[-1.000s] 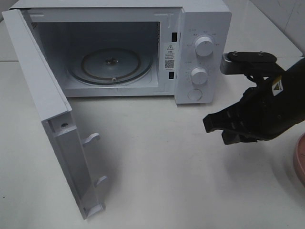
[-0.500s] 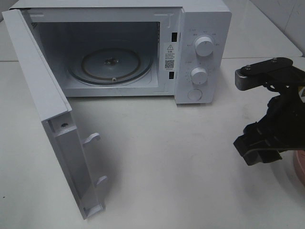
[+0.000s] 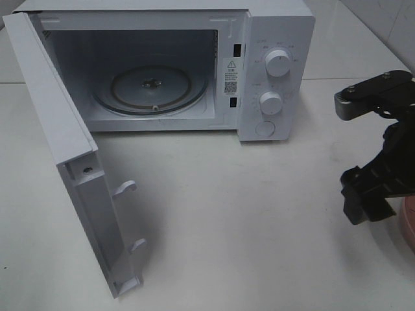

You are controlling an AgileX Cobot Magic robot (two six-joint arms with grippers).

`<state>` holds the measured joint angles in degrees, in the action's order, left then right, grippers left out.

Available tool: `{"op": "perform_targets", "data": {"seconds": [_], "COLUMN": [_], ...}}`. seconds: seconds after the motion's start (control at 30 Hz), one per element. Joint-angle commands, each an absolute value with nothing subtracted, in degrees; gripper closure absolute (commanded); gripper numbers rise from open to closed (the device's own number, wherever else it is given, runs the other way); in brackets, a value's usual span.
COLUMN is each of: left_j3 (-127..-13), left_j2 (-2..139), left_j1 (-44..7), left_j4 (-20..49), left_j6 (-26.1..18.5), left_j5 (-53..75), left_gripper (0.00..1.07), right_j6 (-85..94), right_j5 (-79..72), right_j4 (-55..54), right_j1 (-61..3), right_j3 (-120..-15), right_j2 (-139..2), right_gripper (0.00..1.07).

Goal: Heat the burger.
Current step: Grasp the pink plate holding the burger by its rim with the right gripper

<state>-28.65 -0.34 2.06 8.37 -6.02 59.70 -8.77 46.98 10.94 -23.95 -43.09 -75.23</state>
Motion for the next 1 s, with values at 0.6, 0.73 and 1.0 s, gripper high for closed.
{"op": "perform_targets", "data": {"seconds": [0.6,0.73,1.0], "left_j3": [-28.5,-28.5,-28.5], "left_j2": [-1.7,-1.7,-1.7], "left_j1": [1.8,1.8,1.8], "left_j4": [8.3,8.3,8.3], "left_j6": [-6.0,-6.0,-6.0], "left_j5": [59.5,59.5,59.5], "left_gripper": [0.06,0.06,0.06], "right_j6": [-2.8,-2.6,-2.8], "right_j5": [42.3,40.1,37.5], "right_j4": [11.7,11.7,11.7], "right_j1": [-5.1,-3.7,-2.7], "right_j3": [-41.1,-39.9,-39.0], "right_j2": [-74.9,-75.9,-83.0], "right_gripper": [0.21,0.21,0.23]}}
